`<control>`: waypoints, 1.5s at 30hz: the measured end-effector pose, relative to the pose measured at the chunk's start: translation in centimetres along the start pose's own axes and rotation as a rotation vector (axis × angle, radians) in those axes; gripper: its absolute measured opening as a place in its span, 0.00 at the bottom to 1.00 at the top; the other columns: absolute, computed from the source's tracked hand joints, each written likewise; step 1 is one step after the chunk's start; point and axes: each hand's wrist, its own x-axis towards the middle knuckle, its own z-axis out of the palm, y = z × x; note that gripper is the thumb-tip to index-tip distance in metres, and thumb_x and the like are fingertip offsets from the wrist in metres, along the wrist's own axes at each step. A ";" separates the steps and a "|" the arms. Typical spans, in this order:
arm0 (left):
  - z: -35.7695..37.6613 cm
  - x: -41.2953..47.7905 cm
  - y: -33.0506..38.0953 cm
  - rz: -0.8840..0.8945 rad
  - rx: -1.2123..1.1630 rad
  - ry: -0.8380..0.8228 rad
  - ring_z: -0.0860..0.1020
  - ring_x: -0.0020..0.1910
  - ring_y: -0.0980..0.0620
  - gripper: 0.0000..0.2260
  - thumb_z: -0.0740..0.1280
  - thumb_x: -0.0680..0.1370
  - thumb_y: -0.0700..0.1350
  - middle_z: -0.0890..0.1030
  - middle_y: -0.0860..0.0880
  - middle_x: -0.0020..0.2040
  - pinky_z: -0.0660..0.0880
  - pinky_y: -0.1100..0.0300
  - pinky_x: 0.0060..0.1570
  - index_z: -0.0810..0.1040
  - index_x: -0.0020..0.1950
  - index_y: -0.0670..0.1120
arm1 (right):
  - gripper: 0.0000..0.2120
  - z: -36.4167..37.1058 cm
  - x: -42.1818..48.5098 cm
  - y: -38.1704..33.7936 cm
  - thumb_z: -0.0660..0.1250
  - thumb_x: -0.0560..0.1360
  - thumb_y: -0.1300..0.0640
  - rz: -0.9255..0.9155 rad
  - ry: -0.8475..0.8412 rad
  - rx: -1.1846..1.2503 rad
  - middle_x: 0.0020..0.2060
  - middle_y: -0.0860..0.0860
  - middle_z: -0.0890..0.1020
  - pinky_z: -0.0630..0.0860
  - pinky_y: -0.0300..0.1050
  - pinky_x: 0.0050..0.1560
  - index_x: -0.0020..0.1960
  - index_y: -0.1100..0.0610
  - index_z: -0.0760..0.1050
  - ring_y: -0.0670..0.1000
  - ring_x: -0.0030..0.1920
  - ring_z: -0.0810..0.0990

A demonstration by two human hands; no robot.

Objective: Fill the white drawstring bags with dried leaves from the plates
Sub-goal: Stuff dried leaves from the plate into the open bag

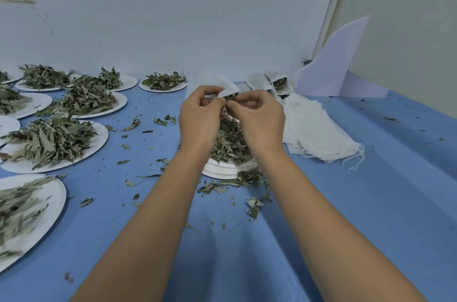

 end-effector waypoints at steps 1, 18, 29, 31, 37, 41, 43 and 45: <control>0.1 -0.1 0.0 0.006 0.029 -0.020 0.78 0.35 0.55 0.12 0.65 0.76 0.36 0.77 0.50 0.34 0.79 0.48 0.49 0.79 0.43 0.53 | 0.10 0.1 0.1 0.1 0.76 0.67 0.60 0.024 0.022 0.026 0.36 0.46 0.82 0.79 0.38 0.43 0.42 0.51 0.76 0.45 0.40 0.82; -0.9 0.4 0.7 -0.143 -0.036 -0.296 0.73 0.28 0.53 0.11 0.64 0.73 0.31 0.76 0.48 0.32 0.75 0.63 0.33 0.79 0.40 0.45 | 0.09 -0.7 0.5 0.6 0.73 0.69 0.57 -0.027 -0.007 -0.179 0.30 0.42 0.76 0.68 0.29 0.31 0.38 0.48 0.74 0.35 0.31 0.74; -1.5 1.1 0.1 0.135 0.186 0.007 0.79 0.39 0.50 0.10 0.74 0.71 0.41 0.76 0.53 0.35 0.80 0.51 0.46 0.75 0.42 0.53 | 0.08 -0.9 0.7 -0.8 0.65 0.76 0.66 0.165 -0.365 0.247 0.45 0.55 0.83 0.81 0.42 0.49 0.45 0.56 0.80 0.50 0.47 0.83; -1.4 1.1 0.0 0.167 0.225 0.032 0.74 0.33 0.54 0.10 0.71 0.72 0.40 0.74 0.54 0.32 0.76 0.55 0.38 0.74 0.41 0.54 | 0.06 -0.6 0.4 -0.7 0.67 0.76 0.65 0.140 -0.349 0.226 0.42 0.52 0.83 0.81 0.43 0.50 0.45 0.56 0.80 0.48 0.43 0.82; -1.1 0.8 -0.2 0.198 0.227 0.104 0.68 0.24 0.61 0.10 0.66 0.73 0.35 0.71 0.55 0.27 0.67 0.66 0.26 0.72 0.39 0.51 | 0.06 0.2 -0.3 -0.5 0.72 0.72 0.61 0.010 -0.212 0.053 0.34 0.49 0.84 0.81 0.52 0.51 0.39 0.53 0.83 0.51 0.40 0.84; -1.5 1.1 -0.6 0.179 0.276 0.212 0.67 0.21 0.61 0.08 0.64 0.72 0.33 0.69 0.53 0.28 0.61 0.71 0.22 0.75 0.41 0.46 | 0.04 0.6 -0.7 -0.6 0.71 0.73 0.57 -0.160 -0.161 -0.249 0.34 0.44 0.83 0.78 0.39 0.44 0.43 0.55 0.84 0.40 0.37 0.81; -1.6 1.2 -0.6 0.144 0.297 0.174 0.68 0.22 0.62 0.07 0.65 0.73 0.34 0.69 0.53 0.29 0.64 0.71 0.24 0.76 0.44 0.46 | 0.05 0.7 -0.8 -0.6 0.69 0.73 0.58 -0.180 -0.150 -0.310 0.37 0.47 0.84 0.78 0.41 0.46 0.45 0.56 0.84 0.42 0.39 0.81; -1.7 1.3 -0.4 0.087 0.253 0.092 0.73 0.30 0.61 0.06 0.68 0.74 0.37 0.73 0.53 0.33 0.74 0.65 0.34 0.76 0.47 0.46 | 0.06 0.4 -0.8 -0.7 0.69 0.74 0.58 -0.110 -0.168 -0.253 0.40 0.49 0.85 0.79 0.45 0.50 0.48 0.58 0.83 0.45 0.43 0.82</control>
